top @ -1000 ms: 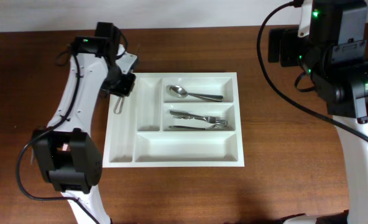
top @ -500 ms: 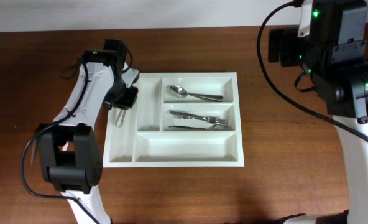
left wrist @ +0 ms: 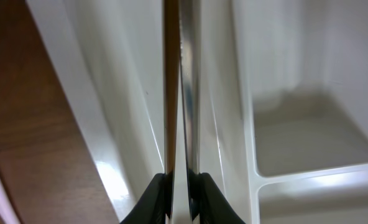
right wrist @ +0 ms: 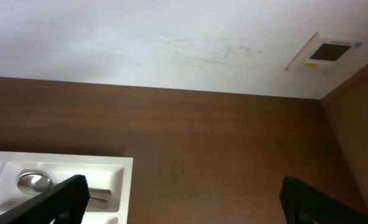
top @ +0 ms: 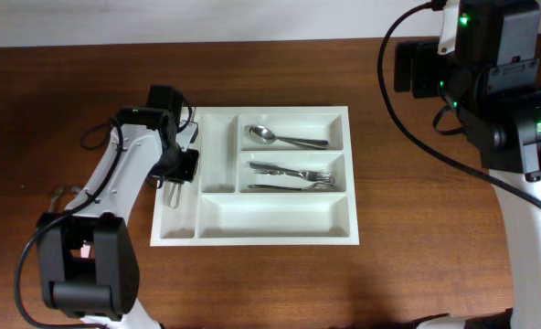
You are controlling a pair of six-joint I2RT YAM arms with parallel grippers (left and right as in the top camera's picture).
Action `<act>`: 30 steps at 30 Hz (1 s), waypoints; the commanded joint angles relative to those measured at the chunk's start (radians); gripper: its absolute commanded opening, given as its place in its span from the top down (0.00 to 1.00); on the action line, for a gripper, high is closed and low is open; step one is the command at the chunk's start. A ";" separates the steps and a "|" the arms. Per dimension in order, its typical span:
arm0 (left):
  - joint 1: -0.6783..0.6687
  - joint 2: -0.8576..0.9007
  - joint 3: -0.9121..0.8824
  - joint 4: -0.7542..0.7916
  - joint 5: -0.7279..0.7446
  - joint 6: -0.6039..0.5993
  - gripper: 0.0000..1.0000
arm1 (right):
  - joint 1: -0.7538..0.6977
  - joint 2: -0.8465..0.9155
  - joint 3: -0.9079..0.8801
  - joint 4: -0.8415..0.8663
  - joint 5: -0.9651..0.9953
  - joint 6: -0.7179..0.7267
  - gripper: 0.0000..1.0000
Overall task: Pack container
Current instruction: 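Carry the tongs into the tray's long left compartment and release, then move the left gripper back to the spoons and grasp one spoon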
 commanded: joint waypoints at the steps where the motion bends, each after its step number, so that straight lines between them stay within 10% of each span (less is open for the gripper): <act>1: 0.000 -0.020 -0.013 0.003 -0.009 -0.038 0.98 | -0.008 0.001 0.008 0.002 0.013 0.013 0.01; 16: 0.000 -0.020 -0.063 0.043 -0.030 -0.066 0.96 | -0.008 0.001 0.008 0.002 0.013 0.013 0.01; 30: 0.000 -0.138 0.019 -0.005 -0.076 -0.064 0.58 | -0.008 0.001 0.008 0.002 0.013 0.013 0.01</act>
